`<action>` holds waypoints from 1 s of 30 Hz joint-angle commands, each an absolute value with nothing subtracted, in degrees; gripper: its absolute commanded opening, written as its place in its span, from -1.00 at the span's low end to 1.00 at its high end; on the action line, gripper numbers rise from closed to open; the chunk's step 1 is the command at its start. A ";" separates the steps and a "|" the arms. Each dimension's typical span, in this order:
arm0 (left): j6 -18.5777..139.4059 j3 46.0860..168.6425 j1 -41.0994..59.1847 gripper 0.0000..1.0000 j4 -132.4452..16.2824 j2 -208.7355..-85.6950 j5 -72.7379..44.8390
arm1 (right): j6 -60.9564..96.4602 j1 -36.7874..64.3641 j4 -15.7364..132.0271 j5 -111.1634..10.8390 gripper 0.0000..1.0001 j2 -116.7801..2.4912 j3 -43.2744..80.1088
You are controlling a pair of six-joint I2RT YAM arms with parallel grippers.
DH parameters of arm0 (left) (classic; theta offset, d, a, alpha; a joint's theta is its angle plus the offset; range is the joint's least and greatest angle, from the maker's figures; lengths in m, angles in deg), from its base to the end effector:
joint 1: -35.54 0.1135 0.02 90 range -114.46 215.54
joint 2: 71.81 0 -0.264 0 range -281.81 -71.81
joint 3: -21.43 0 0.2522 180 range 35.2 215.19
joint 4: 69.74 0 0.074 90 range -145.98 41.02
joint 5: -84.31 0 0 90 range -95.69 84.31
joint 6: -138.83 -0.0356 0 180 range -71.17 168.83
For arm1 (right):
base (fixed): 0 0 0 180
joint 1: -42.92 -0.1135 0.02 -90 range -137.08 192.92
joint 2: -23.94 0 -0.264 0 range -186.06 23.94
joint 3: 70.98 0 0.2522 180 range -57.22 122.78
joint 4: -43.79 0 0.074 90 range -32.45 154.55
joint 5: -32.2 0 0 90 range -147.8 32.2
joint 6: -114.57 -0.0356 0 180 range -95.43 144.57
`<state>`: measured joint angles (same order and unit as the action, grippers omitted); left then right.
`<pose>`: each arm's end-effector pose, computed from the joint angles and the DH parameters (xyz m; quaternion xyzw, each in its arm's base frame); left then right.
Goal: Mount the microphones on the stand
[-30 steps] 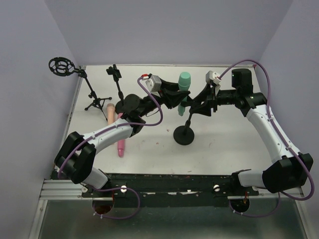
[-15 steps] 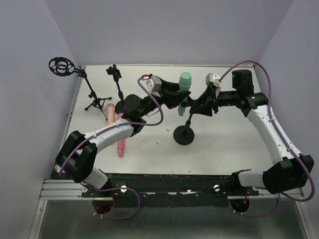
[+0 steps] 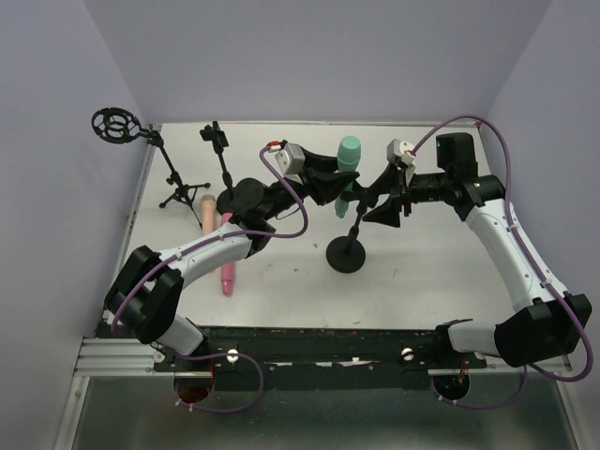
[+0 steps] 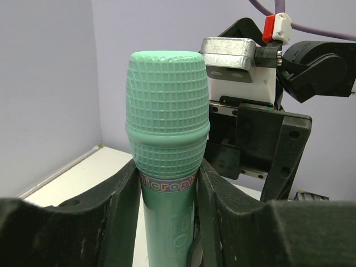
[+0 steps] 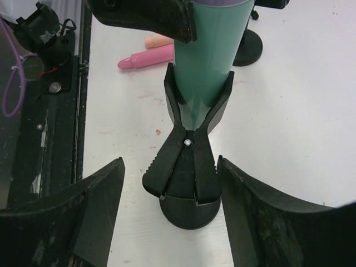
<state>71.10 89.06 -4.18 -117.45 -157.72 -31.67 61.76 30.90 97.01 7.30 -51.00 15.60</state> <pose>0.2461 -0.2248 0.3498 0.2664 0.4563 -0.5305 0.6629 0.2525 0.0868 0.3603 -0.5207 0.6071 0.4036 0.4443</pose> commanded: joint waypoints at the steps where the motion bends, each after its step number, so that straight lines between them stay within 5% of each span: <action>1: 70.02 88.46 -4.27 -1.00 -116.80 -156.45 -33.11 | 63.15 31.49 99.65 6.36 0.51 -49.28 16.61; 7: 69.93 88.37 -4.27 -1.00 -116.54 -156.36 -33.29 | 65.87 32.28 102.89 7.06 0.35 -49.98 18.54; 12: 70.28 88.72 -4.27 -1.00 -116.62 -156.71 -33.46 | 67.63 32.28 104.66 8.55 -0.47 -50.51 19.07; 14: 70.72 88.81 -4.27 -1.00 -117.15 -157.06 -33.73 | 67.90 32.28 104.92 8.90 -0.61 -50.68 18.90; 30: 73.18 87.22 -7.08 -1.00 -120.75 -158.47 -33.20 | 59.64 32.28 96.58 8.55 -0.80 -50.07 15.47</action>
